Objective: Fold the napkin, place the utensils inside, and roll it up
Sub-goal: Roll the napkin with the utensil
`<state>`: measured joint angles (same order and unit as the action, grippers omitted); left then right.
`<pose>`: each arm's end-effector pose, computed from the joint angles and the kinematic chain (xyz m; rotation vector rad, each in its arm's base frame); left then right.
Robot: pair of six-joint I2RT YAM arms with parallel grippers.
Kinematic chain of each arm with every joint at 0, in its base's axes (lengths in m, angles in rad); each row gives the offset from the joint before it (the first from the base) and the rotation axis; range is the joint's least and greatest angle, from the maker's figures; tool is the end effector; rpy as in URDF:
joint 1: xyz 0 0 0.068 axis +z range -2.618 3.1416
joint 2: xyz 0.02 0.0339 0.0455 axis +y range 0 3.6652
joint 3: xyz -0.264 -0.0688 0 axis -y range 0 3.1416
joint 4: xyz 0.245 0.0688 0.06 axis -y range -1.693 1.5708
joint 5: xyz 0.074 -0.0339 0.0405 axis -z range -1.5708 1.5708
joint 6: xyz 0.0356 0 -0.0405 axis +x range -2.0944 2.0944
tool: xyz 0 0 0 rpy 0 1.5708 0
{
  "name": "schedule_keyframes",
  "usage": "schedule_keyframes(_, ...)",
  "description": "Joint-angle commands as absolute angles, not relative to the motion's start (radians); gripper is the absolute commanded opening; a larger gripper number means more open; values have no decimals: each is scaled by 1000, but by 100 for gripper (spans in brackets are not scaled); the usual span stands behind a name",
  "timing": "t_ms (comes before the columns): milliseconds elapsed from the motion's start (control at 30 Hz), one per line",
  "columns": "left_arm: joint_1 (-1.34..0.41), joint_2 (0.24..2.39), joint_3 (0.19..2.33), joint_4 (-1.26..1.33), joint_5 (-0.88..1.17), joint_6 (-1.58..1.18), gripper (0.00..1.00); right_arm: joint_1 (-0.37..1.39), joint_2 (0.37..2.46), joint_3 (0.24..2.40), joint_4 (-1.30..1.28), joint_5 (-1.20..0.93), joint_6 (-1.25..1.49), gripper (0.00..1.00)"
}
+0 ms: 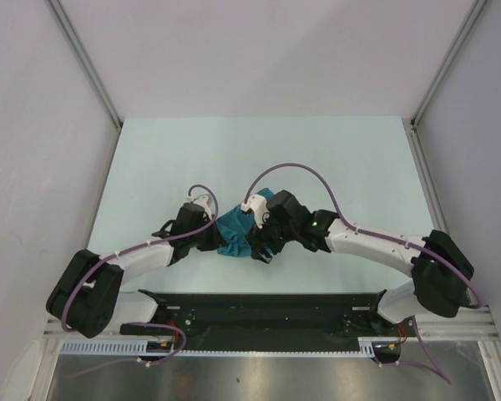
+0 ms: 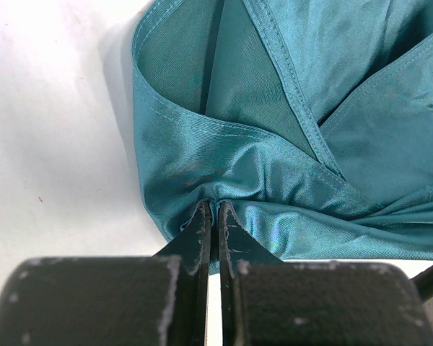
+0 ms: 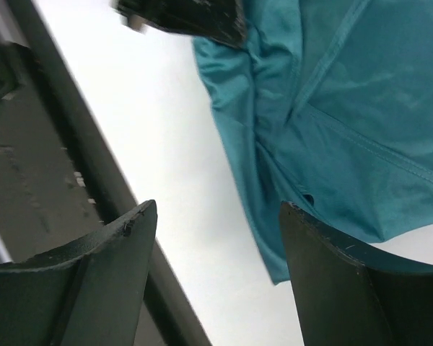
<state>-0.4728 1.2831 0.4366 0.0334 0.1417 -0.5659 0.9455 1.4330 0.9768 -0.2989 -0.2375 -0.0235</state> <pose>0.2002 -0.1081 0.1436 -0.0453 2.4759 -0.6416 0.1742 0.2556 0.2465 -1.2347 2.0785 0.7220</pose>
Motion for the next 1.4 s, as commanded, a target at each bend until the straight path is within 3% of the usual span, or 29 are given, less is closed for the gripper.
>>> schedule_keyframes(0,-472,1296,446,-71,115,-522,0,939,1517,1015,-296,-187,-49,73)
schedule_keyframes(867,-471,1278,469,-91,121,-512,0,933,1699,999,-310,-120,-54,67)
schedule_keyframes(1100,-471,1262,488,-106,118,-522,0,925,1778,1052,-411,-236,-40,43)
schedule_keyframes(1267,-469,1246,506,-129,109,-532,1,900,1825,1077,-466,-345,-26,31)
schedule_keyframes(1367,-468,1229,518,-136,98,-537,9,888,1865,1092,-500,-388,-29,26)
